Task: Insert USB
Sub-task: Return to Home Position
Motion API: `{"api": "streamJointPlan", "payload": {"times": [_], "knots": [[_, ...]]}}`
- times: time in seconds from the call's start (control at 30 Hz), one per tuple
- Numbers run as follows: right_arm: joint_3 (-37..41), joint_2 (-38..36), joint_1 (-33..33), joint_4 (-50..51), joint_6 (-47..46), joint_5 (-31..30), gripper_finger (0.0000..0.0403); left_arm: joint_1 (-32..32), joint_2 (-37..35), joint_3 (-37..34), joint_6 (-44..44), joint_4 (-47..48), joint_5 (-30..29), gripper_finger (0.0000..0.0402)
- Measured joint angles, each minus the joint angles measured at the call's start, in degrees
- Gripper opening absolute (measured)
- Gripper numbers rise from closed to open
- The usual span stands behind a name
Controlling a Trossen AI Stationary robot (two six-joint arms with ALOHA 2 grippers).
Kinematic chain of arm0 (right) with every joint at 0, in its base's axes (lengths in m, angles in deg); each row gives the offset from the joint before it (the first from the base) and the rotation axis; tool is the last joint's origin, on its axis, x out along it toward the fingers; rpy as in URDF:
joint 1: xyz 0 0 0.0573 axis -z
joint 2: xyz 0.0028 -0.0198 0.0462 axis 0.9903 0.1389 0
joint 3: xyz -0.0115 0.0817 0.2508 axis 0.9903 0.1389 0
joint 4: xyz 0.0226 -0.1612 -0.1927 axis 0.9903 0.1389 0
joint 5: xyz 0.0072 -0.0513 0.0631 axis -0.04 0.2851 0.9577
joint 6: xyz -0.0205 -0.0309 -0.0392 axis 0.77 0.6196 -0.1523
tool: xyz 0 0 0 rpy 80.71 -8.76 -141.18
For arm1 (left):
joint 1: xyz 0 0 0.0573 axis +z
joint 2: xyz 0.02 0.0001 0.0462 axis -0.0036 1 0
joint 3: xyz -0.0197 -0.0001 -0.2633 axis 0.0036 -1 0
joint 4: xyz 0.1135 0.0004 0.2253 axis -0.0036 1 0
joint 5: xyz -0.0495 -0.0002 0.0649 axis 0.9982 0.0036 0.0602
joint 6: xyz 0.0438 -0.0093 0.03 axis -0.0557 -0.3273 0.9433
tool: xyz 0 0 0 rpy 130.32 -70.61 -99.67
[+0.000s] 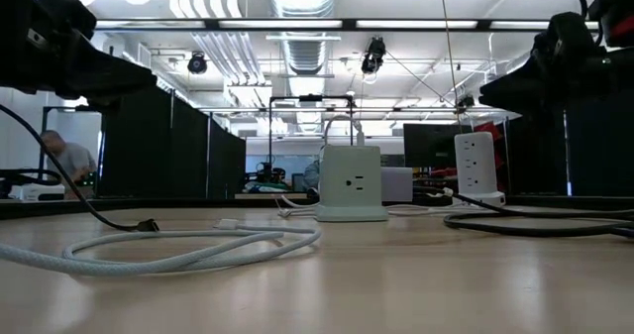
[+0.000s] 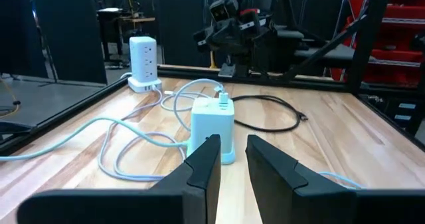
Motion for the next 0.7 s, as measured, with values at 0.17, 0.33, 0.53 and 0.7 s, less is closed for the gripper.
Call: {"api": "streamJointPlan", "payload": {"times": [0.17,0.33,0.53,0.7], "knots": [[-0.02,-4.23,-3.46,0.25,-0.02,-1.4,0.0082,0.0,0.24,-0.02,0.01,0.0,0.01,0.0064],[0.01,-4.63,-7.02,-2.1,-0.02,-1.56,0.008,0.07,-5.67,-0.02,0.02,-0.13,0.0,0.0064],[0.01,-4.68,-13.71,-1.79,-0.02,-1.7,0.0066,0.33,-8.23,-0.02,0.02,-1.22,-0.3,0.0064],[0.01,-4.69,-19.44,-0.34,-0.02,-1.63,0.0053,0.37,-8.23,-0.02,0.02,0.03,-0.31,0.0064]]}}
